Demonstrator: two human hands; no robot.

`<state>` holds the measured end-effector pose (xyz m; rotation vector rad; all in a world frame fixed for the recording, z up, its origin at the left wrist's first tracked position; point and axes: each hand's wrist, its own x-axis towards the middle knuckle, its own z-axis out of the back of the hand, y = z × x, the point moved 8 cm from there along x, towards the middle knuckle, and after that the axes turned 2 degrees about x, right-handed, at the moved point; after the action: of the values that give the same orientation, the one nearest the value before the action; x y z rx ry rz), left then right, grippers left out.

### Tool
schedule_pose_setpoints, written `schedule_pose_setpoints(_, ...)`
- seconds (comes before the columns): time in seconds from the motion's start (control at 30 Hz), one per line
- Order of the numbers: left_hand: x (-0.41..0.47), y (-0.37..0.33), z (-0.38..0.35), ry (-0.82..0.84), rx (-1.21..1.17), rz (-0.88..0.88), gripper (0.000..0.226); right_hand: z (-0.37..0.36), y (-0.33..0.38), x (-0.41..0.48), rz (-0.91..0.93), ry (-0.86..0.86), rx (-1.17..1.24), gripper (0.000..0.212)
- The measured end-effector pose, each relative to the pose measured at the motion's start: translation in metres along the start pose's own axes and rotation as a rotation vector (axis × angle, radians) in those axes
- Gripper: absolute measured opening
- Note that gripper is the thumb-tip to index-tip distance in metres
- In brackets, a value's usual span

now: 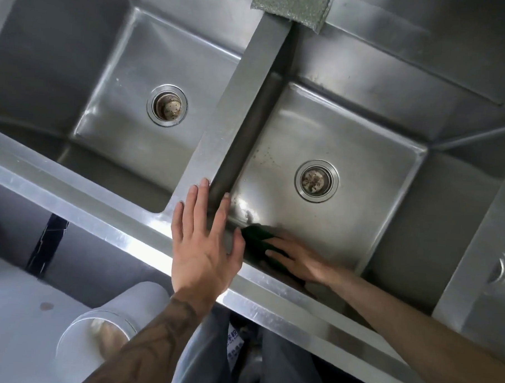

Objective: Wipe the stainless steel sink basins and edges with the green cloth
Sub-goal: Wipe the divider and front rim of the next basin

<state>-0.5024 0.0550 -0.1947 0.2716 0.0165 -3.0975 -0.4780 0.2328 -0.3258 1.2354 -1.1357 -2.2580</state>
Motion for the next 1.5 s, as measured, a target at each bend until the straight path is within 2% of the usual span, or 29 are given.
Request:
schedule_pose_setpoints(0.13,0.0,0.0,0.004,-0.023,-0.025,-0.002,0.064,0.01,0.021,-0.045,0.024,0.06,0.105,0.04)
schedule_pose_setpoints(0.23,0.0,-0.001,0.005,-0.038,-0.042,0.004,0.063,0.004,0.006,-0.033,0.023,0.074,0.09,0.04)
schedule_pose_setpoints(0.4,0.0,-0.001,0.006,-0.066,-0.055,0.009,0.062,-0.007,-0.04,-0.011,-0.178,0.093,-0.016,0.046)
schedule_pose_setpoints(0.5,0.001,-0.001,0.006,-0.052,-0.053,0.013,0.064,0.006,-0.018,-0.038,-0.073,0.047,0.058,0.04)
schedule_pose_setpoints(0.6,0.001,-0.002,0.007,-0.035,-0.048,0.004,0.066,0.012,0.004,-0.073,-0.058,0.127,0.116,0.034)
schedule_pose_setpoints(0.7,0.001,-0.002,0.008,-0.032,-0.044,0.01,0.066,0.011,0.002,-0.067,-0.029,0.12,0.121,0.033)
schedule_pose_setpoints(0.87,0.0,-0.001,0.007,-0.034,-0.034,0.018,0.065,0.0,-0.04,-0.043,-0.184,0.11,0.042,0.04)
schedule_pose_setpoints(0.97,0.001,-0.001,0.006,-0.022,-0.033,0.021,0.065,0.011,-0.024,-0.071,-0.147,0.077,0.115,0.038)
schedule_pose_setpoints(1.1,-0.001,-0.002,0.005,-0.015,-0.033,0.027,0.066,0.018,-0.011,-0.109,-0.116,0.135,0.181,0.04)
schedule_pose_setpoints(1.17,-0.001,-0.002,0.005,-0.017,-0.046,0.03,0.065,0.015,-0.024,-0.099,-0.129,0.139,0.156,0.04)
schedule_pose_setpoints(1.33,-0.001,-0.002,0.008,-0.045,-0.057,0.034,0.064,0.001,-0.077,-0.068,-0.298,0.129,0.001,0.041)
schedule_pose_setpoints(1.5,-0.001,-0.003,0.008,-0.04,-0.063,0.033,0.065,0.017,-0.042,-0.11,-0.2,0.097,0.114,0.034)
